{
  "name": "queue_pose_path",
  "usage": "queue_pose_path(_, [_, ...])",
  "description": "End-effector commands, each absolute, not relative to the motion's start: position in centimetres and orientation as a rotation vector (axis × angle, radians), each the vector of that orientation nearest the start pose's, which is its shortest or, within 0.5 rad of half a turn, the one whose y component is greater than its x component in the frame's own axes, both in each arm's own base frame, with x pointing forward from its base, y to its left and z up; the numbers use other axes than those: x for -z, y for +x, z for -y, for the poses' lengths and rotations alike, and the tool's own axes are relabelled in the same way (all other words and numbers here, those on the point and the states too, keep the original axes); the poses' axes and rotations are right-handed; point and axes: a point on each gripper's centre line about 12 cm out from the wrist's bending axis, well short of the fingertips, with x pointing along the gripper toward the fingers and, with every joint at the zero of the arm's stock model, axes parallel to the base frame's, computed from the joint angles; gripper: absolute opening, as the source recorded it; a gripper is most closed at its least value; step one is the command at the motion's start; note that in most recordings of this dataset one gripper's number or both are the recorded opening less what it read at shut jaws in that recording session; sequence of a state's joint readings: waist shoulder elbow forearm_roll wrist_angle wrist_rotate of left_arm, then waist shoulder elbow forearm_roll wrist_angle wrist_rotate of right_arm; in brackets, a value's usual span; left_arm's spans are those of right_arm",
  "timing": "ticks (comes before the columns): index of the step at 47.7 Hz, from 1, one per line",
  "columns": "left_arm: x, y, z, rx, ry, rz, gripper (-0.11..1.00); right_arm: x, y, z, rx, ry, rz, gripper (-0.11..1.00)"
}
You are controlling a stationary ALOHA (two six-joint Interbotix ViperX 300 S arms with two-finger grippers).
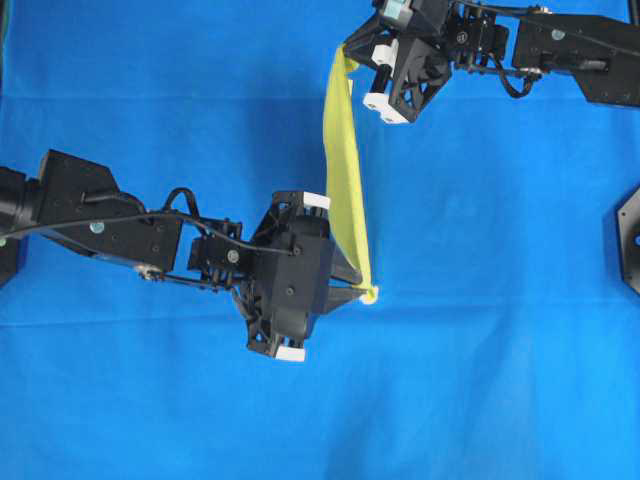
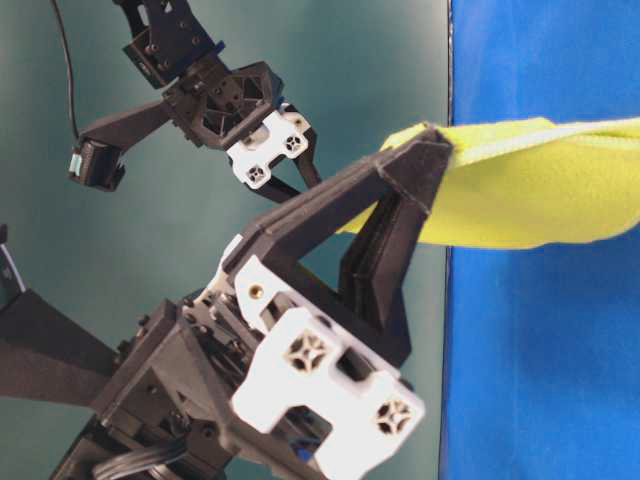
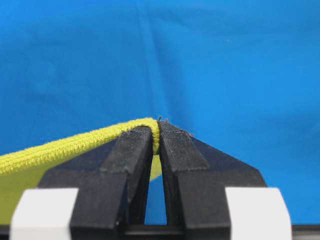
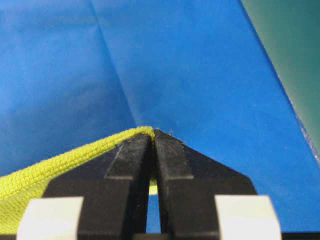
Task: Fold the yellow towel.
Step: 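Lift the strip and rotate it vertical, right gripper far, left near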
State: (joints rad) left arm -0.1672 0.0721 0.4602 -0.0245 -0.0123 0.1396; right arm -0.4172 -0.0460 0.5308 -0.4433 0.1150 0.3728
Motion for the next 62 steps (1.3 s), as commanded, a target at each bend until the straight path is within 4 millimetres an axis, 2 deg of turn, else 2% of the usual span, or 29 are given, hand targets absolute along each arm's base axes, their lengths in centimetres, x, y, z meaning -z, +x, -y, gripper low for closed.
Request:
queue_pose_path(1, [-22.8, 43.8, 8.8, 0.221, 0.162, -0.458, 0.04, -23.9, 36.7, 18.1, 0.458, 0.038, -0.556, 0.02])
queue_pose_path(7, [-22.4, 44.0, 8.8, 0.223, 0.169, -0.463, 0.04, -23.7, 35.6, 18.1, 0.470, 0.045, -0.565, 0.02])
queue_pose_path(13, [-22.2, 45.1, 9.0, 0.227, 0.188, -0.444, 0.04, -23.4, 33.7, 17.9, 0.488, 0.059, -0.573, 0.02])
queue_pose_path(23, [-22.5, 49.0, 9.3, 0.223, 0.236, -0.386, 0.04, -23.4, 29.9, 17.3, 0.525, 0.077, -0.573, 0.02])
queue_pose_path(31, [-22.1, 52.0, 9.2, 0.210, 0.238, -0.364, 0.04, -23.1, 28.1, 16.6, 0.536, 0.080, -0.593, 0.02])
queue_pose_path(37, [-21.7, 53.0, 9.2, 0.207, 0.236, -0.363, 0.04, -22.9, 27.6, 16.4, 0.541, 0.082, -0.609, 0.02])
queue_pose_path(41, [-21.3, 52.8, 9.1, 0.207, 0.232, -0.374, 0.04, -22.8, 27.9, 16.5, 0.540, 0.081, -0.609, 0.02])
queue_pose_path(48, [-19.6, 51.1, 8.6, 0.194, 0.175, -0.432, 0.04, -22.2, 29.2, 17.0, 0.521, 0.083, -0.605, 0.02])
queue_pose_path(62, [-16.3, 45.6, 8.1, 0.189, 0.122, -0.514, 0.04, -19.7, 34.8, 17.9, 0.446, 0.085, -0.598, 0.02])
